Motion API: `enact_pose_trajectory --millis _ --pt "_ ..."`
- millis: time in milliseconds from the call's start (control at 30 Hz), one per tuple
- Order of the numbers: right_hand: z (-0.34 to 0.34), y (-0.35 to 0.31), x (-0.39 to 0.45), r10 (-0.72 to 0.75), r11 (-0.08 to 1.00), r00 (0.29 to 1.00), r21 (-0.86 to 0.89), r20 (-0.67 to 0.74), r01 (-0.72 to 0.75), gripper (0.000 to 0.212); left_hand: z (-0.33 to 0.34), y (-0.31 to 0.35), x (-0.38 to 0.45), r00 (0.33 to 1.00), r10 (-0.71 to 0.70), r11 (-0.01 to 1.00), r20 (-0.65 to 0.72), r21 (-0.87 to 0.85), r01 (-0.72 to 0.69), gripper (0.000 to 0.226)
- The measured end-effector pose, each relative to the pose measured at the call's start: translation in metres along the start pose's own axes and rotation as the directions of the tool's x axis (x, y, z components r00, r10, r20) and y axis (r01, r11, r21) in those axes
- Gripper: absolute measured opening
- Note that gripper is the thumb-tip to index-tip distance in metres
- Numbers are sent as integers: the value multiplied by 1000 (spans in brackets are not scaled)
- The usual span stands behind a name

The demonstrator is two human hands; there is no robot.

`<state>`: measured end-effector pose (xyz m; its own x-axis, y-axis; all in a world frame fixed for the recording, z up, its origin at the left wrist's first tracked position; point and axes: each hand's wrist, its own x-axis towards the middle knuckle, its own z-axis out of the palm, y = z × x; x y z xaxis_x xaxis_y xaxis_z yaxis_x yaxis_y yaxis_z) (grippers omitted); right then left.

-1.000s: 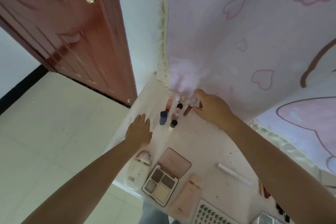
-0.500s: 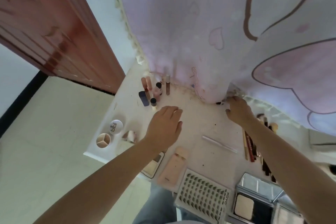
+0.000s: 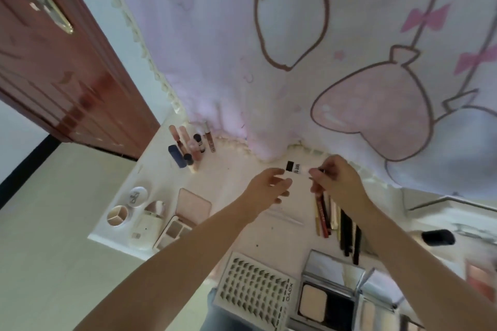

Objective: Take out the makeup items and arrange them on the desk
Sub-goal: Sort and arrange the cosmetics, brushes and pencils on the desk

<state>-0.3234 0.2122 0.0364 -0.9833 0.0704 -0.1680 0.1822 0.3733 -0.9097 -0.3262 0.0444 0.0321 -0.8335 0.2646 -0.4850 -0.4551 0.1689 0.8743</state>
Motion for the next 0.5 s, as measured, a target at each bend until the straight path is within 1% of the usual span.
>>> enact_pose_trajectory --millis 33,100,133,167,233,333,400,433,467,500 --pt "-5 -6 -8 -13 999 1000 44 -11 14 23 8 3 -2 999 41 995 9 -92 -40 29" --pt "-13 -14 -22 -48 998 998 28 -36 49 24 23 8 -5 993 114 966 -10 -232 -113 16" --pt "-16 -15 -26 -56 998 997 13 -53 57 24 29 13 -8 991 136 952 -7 -276 -132 10" --pt "-20 -17 -31 -60 998 996 11 -68 61 23 36 17 -10 988 152 942 5 -304 -144 9" --pt "-27 -18 -38 -66 997 995 38 -81 69 23 50 26 -15 983 178 921 33 -357 -155 13" --pt "-41 -16 -43 -91 996 988 -5 -125 91 28 60 39 -18 978 205 855 29 -493 -164 14" --pt "-53 -18 -43 -100 995 980 -39 -171 95 29 59 49 -18 984 177 868 27 -476 -143 11" --pt "-59 -20 -42 -100 995 977 -44 -186 93 29 58 53 -18 984 177 903 36 -403 -148 13" --pt "-65 -23 -40 -96 995 977 -31 -190 92 28 57 58 -19 981 189 947 53 -274 -168 15" --pt "-71 -27 -39 -85 996 980 -11 -182 85 25 56 63 -20 973 215 975 77 -64 -211 14"
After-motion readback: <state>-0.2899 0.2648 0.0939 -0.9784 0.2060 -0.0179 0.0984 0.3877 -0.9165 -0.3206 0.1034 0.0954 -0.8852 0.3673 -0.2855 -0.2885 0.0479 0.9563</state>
